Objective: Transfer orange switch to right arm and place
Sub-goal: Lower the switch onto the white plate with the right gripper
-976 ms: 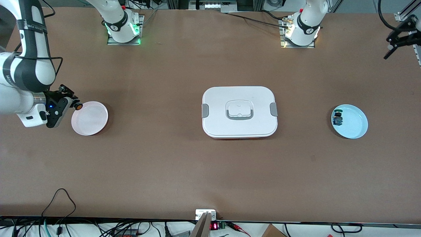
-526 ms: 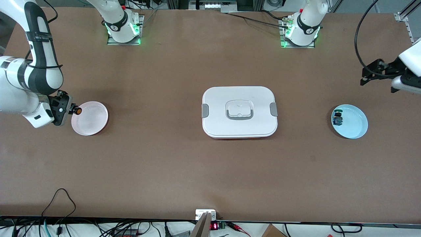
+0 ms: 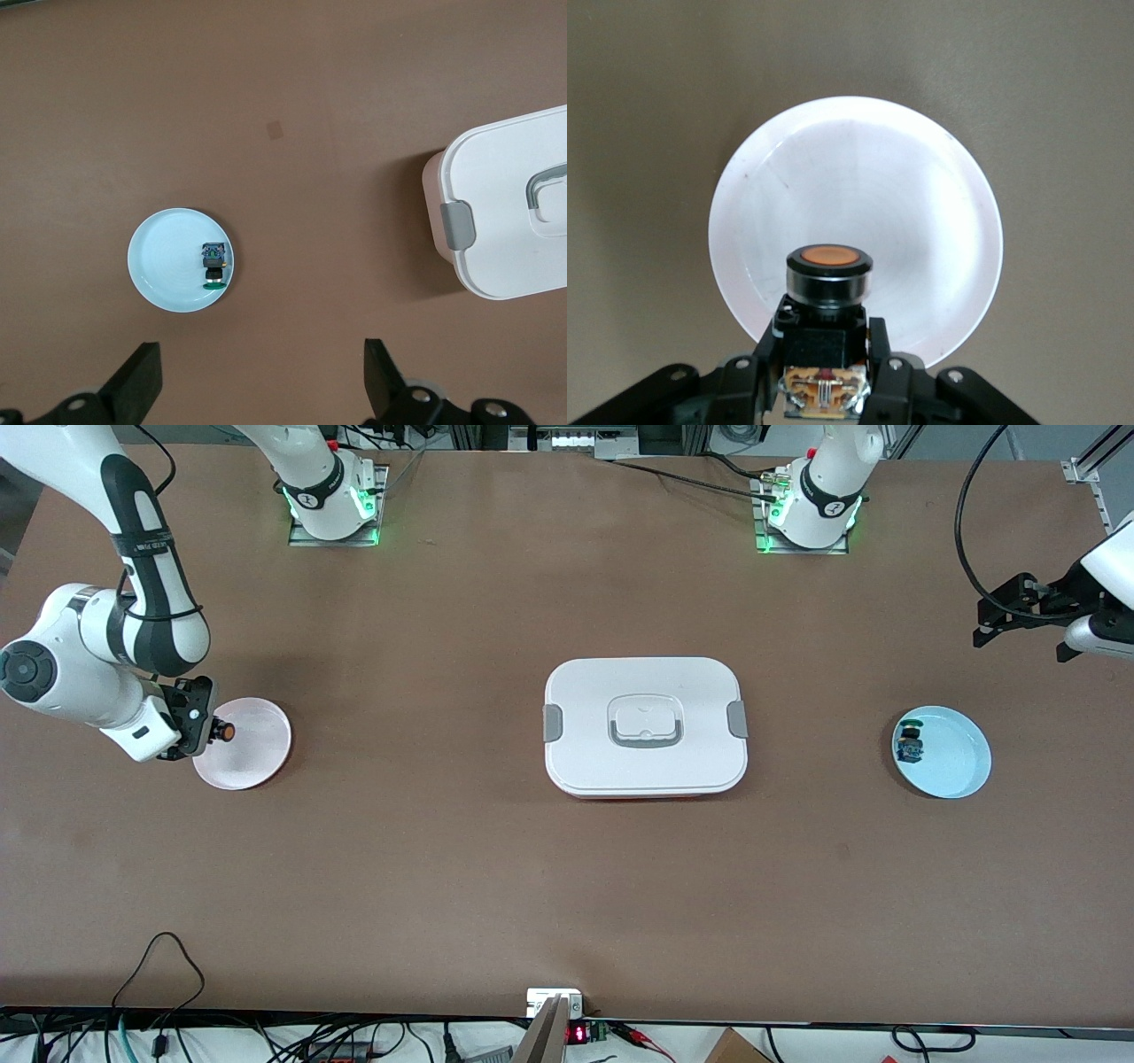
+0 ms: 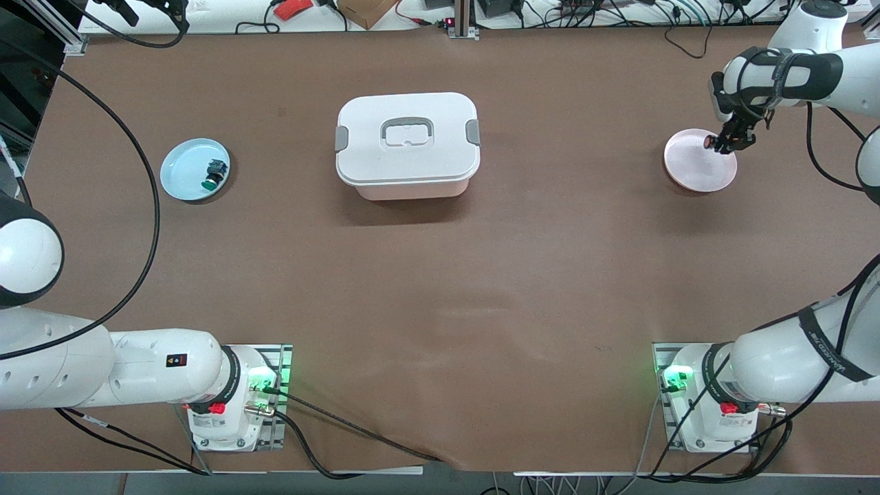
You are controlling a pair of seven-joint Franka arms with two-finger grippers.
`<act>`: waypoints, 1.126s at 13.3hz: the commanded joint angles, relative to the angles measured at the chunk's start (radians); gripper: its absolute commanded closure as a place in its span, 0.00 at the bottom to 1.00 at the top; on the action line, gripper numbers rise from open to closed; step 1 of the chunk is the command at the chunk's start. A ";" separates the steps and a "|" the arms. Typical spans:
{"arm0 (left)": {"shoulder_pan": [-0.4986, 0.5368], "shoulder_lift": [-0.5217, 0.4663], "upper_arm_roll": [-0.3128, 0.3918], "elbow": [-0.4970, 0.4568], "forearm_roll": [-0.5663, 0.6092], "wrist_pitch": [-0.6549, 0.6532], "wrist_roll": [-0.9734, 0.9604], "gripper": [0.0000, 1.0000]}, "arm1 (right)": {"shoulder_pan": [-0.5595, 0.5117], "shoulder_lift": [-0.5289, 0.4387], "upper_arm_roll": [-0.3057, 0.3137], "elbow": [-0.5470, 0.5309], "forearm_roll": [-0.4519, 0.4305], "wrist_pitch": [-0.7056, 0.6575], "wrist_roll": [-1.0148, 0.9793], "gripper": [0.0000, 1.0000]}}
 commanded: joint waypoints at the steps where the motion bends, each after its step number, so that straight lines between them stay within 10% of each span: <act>1: 0.015 -0.020 0.009 -0.030 -0.013 0.011 -0.008 0.00 | -0.013 -0.008 0.011 -0.057 -0.019 0.093 -0.060 0.98; 15: 0.009 0.056 -0.014 0.036 0.019 0.018 0.018 0.00 | -0.007 0.061 0.048 -0.084 -0.009 0.190 -0.062 0.94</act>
